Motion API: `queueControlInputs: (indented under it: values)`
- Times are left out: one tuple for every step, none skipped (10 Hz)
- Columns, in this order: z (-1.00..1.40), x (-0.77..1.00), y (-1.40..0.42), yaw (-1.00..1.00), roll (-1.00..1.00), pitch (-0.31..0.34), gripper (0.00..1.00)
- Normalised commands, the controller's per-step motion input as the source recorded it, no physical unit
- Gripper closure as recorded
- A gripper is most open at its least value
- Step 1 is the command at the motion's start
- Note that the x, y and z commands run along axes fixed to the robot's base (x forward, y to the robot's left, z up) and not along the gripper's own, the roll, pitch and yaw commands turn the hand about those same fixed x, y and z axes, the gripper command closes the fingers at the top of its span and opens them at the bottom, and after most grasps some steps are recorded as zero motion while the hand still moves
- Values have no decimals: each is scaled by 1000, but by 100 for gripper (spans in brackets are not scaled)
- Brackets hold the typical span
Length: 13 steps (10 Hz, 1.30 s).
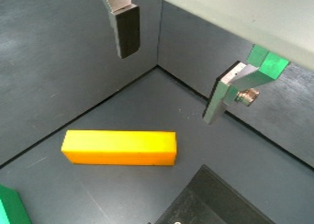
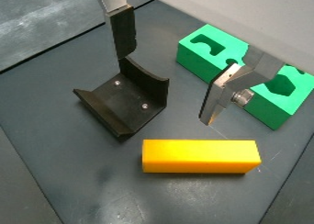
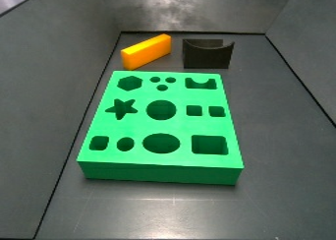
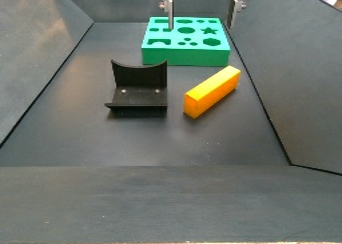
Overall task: Pick up the rectangle object. Move up. Place the rectangle object on the fixture. Regrasp the rectangle object. Move to above the board. Insert the rectangle object.
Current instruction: Pick up the rectangle object.
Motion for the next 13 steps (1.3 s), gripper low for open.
queueControlInputs:
  values:
    - [-40, 131, 0, 0, 81, 100, 0]
    - [34, 66, 0, 0, 0, 0, 0]
    - [-329, 0, 0, -1000, 80, -6, 0]
    - [-363, 0, 0, -1000, 46, 0, 0]
    - [-391, 0, 0, -1000, 33, 0, 0]
    - [-466, 0, 0, -1000, 21, 0, 0]
    - [-566, 0, 0, -1000, 0, 0, 0]
    - [-626, 0, -86, -1000, 0, -60, 0]
    - [-643, 0, -174, -949, 0, -103, 0]
    - [-691, 0, -246, -897, 0, -154, 0]
    - [-720, 0, -317, -843, 13, -164, 0]
    - [-720, -37, -389, -780, 1, -149, 0]
    - [-746, -63, -423, -723, 0, -106, 0]
